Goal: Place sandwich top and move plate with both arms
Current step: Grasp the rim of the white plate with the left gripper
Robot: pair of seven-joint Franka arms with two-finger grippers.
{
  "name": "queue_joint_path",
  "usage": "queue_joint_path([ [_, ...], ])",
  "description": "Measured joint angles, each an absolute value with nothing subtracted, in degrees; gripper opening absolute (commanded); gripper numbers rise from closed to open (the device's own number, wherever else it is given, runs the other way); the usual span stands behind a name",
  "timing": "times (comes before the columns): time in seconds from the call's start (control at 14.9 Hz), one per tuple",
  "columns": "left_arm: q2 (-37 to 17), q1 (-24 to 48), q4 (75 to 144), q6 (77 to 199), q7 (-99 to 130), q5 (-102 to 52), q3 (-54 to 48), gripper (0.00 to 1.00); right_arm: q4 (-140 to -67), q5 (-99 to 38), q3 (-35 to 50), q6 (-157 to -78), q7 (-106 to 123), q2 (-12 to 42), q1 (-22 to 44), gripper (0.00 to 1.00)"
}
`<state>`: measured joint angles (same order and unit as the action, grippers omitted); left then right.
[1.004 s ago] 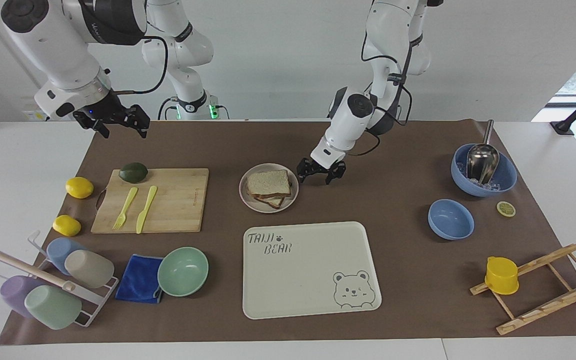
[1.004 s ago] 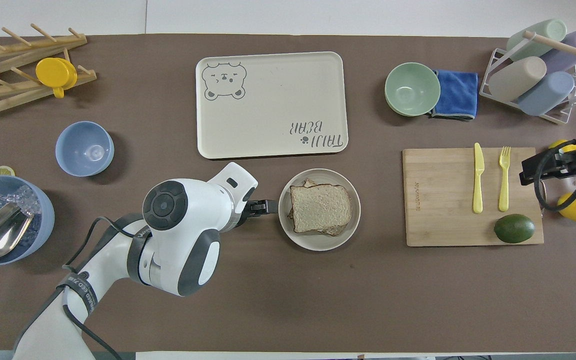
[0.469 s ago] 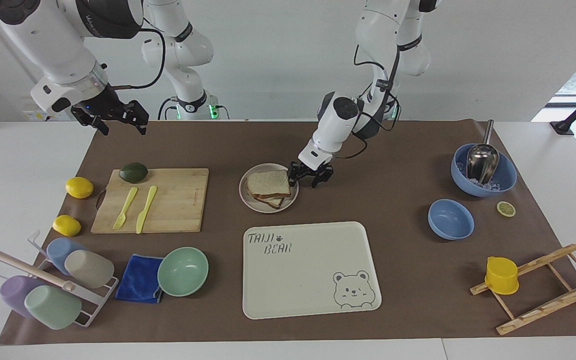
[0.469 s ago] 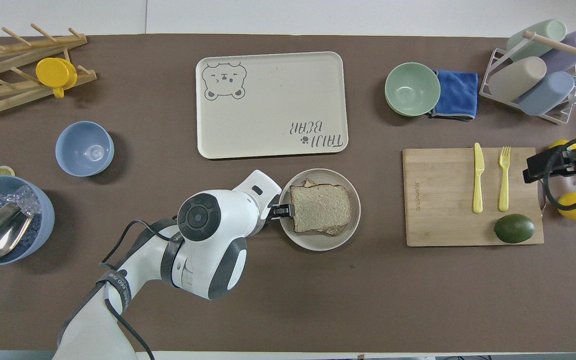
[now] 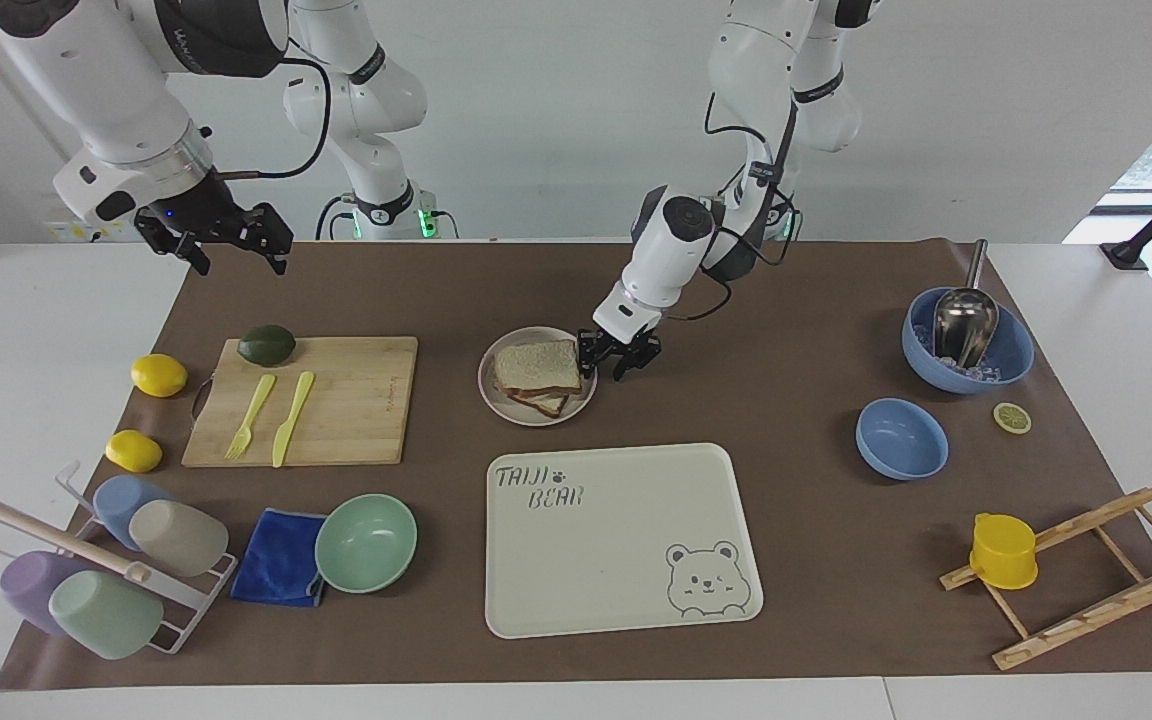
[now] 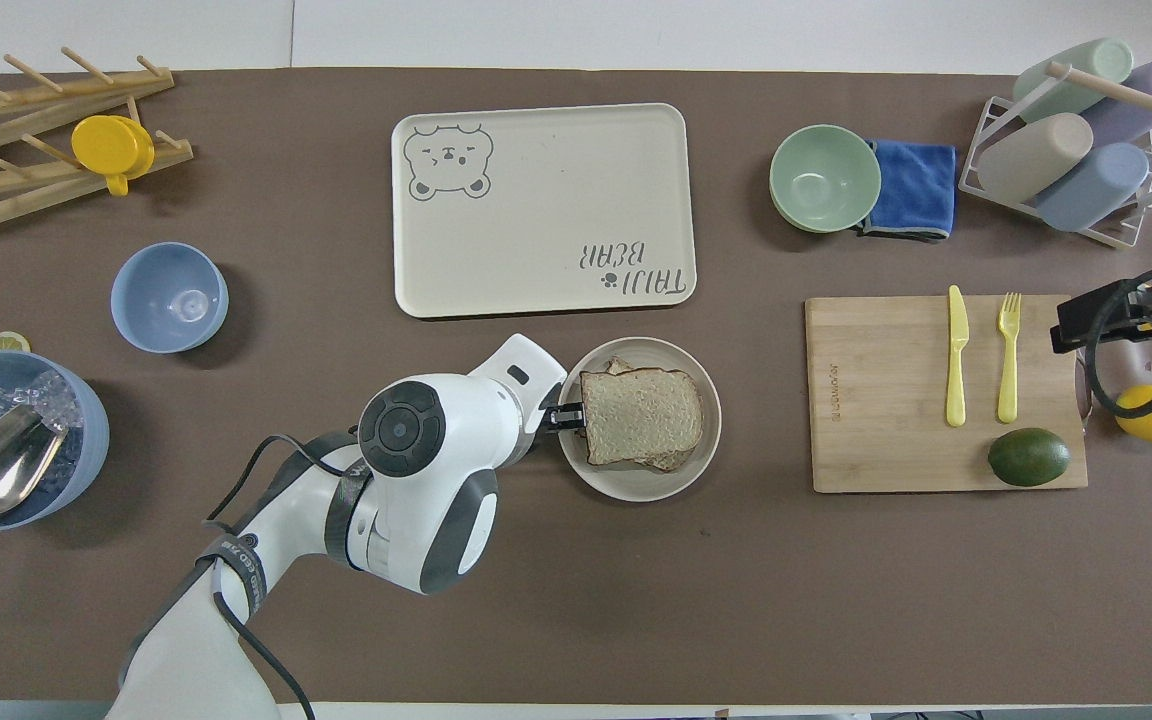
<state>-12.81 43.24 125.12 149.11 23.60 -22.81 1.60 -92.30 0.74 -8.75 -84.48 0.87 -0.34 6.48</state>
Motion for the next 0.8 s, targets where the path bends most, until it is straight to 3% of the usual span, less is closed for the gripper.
queue_joint_path([
  [0.27,-12.82,43.33,125.02,149.09,23.60,-22.81,1.52,0.00,-92.18,0.88,-8.72,-83.67,0.87,0.00,6.56,1.00],
  [0.8,-12.80,43.50,124.81,149.00,23.66,-22.86,1.53,0.00,-89.47,0.89,-8.63,-80.47,0.87,2.37,6.65,1.00],
])
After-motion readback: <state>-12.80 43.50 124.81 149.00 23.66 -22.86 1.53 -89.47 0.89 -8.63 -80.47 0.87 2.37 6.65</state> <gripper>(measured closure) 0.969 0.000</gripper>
